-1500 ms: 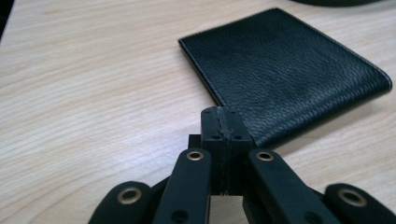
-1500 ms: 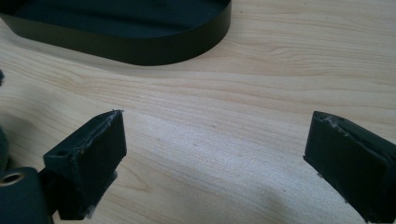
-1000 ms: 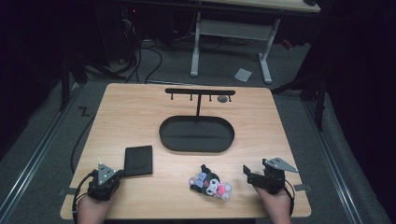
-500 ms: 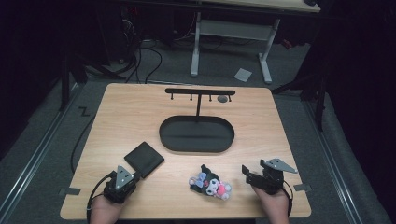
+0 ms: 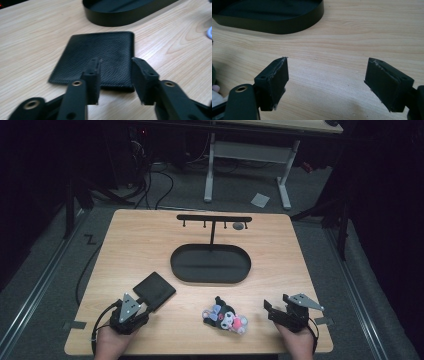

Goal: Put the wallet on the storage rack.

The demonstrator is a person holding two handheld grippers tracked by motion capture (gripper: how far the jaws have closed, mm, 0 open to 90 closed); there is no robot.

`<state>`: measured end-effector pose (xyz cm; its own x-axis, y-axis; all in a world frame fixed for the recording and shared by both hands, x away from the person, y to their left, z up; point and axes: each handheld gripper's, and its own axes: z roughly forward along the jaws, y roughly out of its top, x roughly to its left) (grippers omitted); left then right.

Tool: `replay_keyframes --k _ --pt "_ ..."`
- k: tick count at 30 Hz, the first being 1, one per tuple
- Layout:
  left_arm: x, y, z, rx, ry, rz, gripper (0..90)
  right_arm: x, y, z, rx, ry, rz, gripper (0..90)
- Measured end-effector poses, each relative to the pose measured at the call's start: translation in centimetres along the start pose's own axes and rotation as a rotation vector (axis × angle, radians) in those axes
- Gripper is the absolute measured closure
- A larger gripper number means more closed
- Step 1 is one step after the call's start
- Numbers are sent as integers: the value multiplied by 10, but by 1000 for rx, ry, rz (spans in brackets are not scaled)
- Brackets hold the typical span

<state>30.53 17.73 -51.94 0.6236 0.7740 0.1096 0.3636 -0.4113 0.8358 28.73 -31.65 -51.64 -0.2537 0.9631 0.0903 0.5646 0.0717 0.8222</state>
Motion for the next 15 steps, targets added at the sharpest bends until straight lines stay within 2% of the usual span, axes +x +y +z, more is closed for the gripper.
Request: replay_keyframes --k 6,15 --pt "-8 7 18 32 9 65 517 -1 -6 -6 6 -11 6 194" --pt "-8 9 26 51 8 65 491 0 -9 -8 15 -9 3 183"
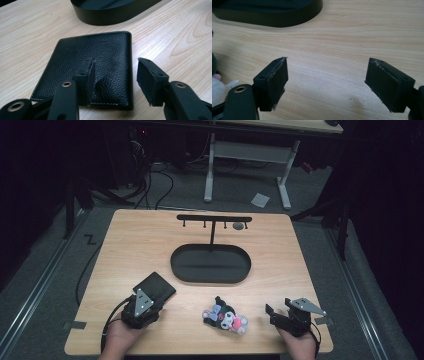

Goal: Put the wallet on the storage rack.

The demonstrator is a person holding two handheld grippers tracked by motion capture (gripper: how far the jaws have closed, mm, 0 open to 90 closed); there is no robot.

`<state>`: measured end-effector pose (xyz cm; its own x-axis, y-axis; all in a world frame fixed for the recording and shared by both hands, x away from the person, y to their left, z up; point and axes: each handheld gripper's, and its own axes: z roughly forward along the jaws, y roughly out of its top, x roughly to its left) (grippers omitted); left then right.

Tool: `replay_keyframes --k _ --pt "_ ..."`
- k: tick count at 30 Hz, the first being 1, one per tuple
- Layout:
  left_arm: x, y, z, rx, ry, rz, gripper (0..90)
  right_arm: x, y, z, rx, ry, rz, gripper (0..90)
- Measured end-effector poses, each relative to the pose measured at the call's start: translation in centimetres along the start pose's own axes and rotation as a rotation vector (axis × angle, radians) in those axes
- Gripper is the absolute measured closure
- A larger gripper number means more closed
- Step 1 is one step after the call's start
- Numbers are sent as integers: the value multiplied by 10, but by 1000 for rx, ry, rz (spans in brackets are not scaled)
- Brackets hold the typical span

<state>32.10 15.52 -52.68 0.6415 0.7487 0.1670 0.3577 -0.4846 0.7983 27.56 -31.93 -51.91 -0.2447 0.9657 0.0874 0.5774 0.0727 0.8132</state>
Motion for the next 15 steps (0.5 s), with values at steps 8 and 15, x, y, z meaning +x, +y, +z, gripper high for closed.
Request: replay_keyframes --k 8,15 --pt "-5 3 10 45 47 42 477 -3 -4 -5 7 -17 -5 184" --pt "-6 2 14 67 65 74 472 -4 -4 -4 10 -15 -5 185"
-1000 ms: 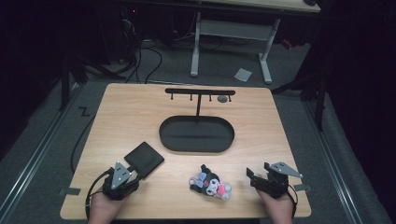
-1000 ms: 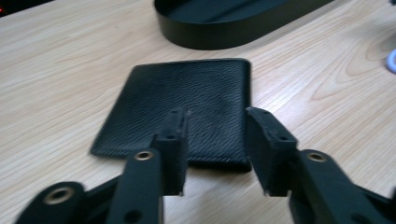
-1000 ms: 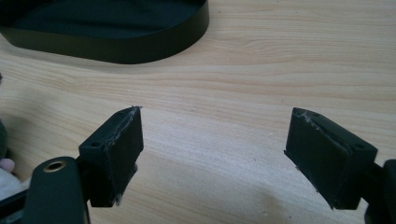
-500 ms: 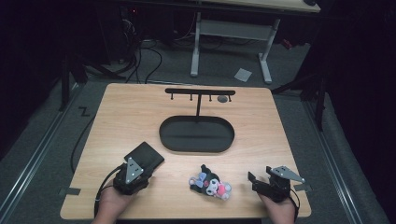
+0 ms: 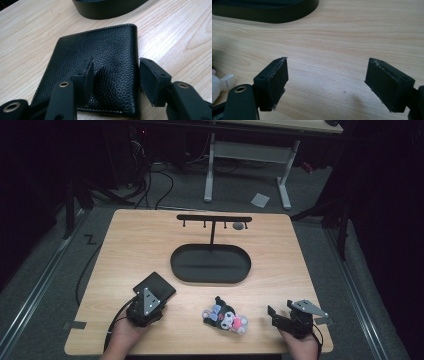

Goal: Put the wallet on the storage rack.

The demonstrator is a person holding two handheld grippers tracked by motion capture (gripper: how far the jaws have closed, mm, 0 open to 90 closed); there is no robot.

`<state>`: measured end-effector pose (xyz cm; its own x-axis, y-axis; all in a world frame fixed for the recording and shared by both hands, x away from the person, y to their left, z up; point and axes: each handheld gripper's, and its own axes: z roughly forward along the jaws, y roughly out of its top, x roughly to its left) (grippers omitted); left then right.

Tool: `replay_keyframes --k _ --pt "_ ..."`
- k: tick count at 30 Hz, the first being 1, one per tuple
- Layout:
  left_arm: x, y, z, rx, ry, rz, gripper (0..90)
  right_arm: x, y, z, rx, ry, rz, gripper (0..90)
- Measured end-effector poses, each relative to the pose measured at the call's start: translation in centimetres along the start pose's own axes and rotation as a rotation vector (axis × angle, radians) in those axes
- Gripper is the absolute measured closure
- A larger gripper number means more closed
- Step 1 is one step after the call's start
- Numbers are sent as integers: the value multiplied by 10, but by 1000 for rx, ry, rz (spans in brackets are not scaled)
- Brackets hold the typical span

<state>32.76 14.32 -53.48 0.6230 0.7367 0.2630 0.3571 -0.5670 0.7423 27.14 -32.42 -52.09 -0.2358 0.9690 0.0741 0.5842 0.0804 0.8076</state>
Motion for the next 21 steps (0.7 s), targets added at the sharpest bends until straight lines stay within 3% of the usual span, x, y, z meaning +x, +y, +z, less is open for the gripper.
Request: replay_keyframes --k 4,11,15,21 --pt "1 0 0 1 -11 -1 513 0 0 0 1 7 11 185" --pt "2 -2 -2 -30 -37 -6 716 0 0 3 -2 23 31 186" --pt "5 -4 -3 -48 -54 -28 749 1 1 4 -2 27 35 187" --pt "3 -3 -4 -49 -44 -12 776 1 1 4 -4 29 34 190"
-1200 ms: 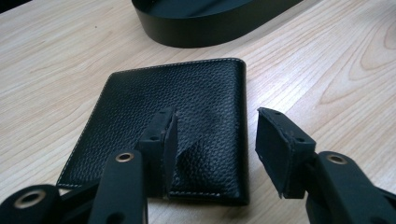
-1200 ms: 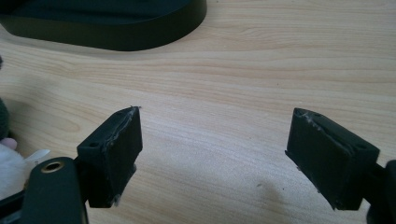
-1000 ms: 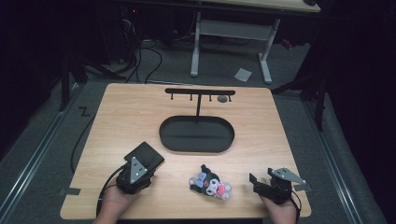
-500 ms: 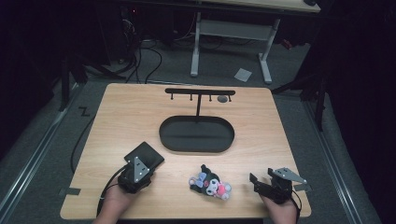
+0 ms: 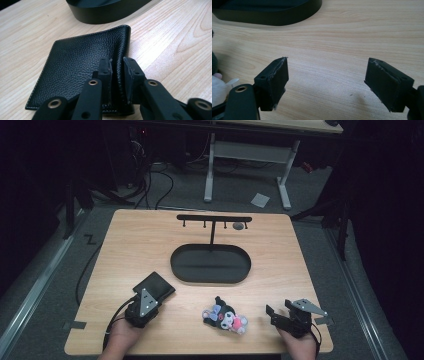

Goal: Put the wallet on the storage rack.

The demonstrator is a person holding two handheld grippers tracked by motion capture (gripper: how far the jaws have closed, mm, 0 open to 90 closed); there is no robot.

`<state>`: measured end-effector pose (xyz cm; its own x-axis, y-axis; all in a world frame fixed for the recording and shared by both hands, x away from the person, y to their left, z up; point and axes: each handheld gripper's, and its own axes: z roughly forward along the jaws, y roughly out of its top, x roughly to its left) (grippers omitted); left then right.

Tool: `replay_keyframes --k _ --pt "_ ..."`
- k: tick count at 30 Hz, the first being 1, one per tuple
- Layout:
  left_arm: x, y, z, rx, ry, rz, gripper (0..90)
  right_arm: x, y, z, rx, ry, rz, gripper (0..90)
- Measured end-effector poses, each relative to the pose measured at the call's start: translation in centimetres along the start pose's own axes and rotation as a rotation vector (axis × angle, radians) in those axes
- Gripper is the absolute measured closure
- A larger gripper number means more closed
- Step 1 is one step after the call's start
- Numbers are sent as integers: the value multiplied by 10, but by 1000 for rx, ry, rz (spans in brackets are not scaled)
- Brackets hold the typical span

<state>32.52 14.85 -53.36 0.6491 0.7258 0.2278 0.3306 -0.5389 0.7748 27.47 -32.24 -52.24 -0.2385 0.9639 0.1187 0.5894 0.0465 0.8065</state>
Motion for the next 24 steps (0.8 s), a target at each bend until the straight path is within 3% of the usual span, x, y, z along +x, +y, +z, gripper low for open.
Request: replay_keyframes --k 4,24 --pt "-1 1 -2 -7 7 12 799 -1 0 0 -2 1 3 193" --pt "15 1 -29 -155 18 -82 822 1 2 0 -25 4 -16 225"
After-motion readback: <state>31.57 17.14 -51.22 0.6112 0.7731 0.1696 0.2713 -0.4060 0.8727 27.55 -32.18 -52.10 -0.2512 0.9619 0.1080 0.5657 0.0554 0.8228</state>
